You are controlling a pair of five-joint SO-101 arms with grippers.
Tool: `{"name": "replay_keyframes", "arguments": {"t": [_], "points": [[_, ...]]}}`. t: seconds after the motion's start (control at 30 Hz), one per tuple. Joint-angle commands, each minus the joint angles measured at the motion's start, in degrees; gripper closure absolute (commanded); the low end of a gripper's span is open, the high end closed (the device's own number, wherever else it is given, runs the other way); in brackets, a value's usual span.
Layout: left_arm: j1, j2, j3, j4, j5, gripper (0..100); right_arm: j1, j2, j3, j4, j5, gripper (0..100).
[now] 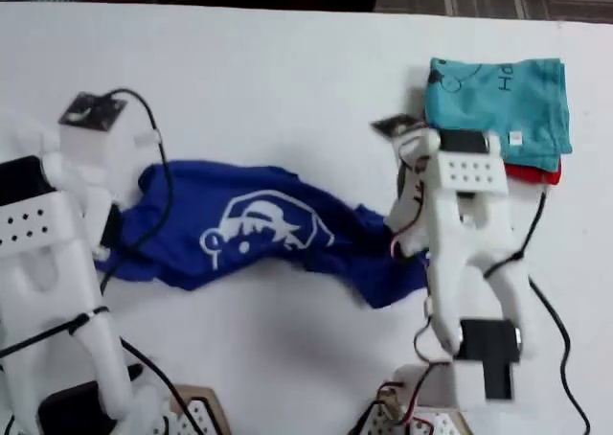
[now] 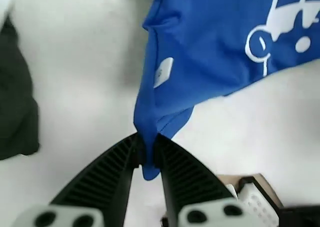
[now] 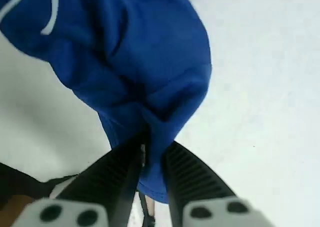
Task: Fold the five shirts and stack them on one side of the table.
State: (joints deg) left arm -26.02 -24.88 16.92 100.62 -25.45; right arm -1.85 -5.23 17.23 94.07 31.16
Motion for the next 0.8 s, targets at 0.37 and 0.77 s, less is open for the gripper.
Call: {"name": "replay_keyframes", "arguments": {"t": [0.37,0.77], "points": [[0.09,-1.14,4.53,1.23,-0.26,97,-9.54,-32.92,0.09,-6.90,-2.29,62.5],[0.09,-1.23,4.44,1.32,0.26,97,-31.52,-0.84,-11.34,-24.13,-15.82,67.6]]}}
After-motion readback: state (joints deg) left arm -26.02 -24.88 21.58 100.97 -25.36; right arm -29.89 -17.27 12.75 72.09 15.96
